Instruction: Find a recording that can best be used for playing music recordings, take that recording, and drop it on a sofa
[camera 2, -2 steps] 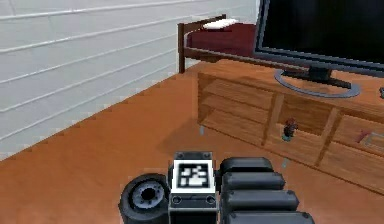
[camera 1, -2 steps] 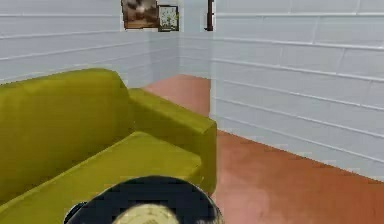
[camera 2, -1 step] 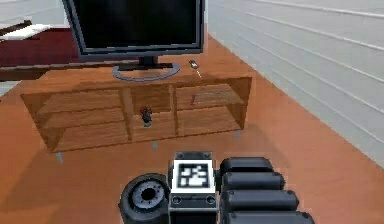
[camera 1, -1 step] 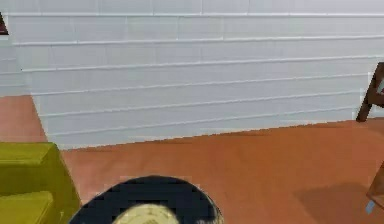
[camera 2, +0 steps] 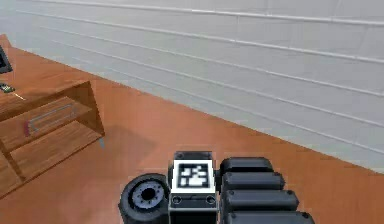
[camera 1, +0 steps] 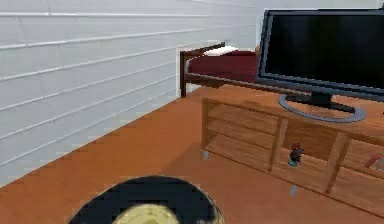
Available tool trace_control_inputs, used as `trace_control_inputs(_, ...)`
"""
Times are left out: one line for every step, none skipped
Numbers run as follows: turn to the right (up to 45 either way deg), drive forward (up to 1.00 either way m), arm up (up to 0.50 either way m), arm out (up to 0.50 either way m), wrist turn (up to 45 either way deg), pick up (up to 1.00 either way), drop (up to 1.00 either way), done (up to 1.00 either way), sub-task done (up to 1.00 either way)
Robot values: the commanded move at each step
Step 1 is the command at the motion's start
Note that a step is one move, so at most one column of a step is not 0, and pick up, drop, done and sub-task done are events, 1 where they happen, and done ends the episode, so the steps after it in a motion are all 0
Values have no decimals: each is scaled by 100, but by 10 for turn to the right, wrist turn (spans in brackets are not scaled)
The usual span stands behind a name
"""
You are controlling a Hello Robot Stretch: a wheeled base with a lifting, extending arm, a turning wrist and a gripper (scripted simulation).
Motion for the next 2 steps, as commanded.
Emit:
trace_control_inputs(450,0,0,0,0,0,0,0,0)
trace_control_inputs(360,0,0,0,0,0,0,0,0)
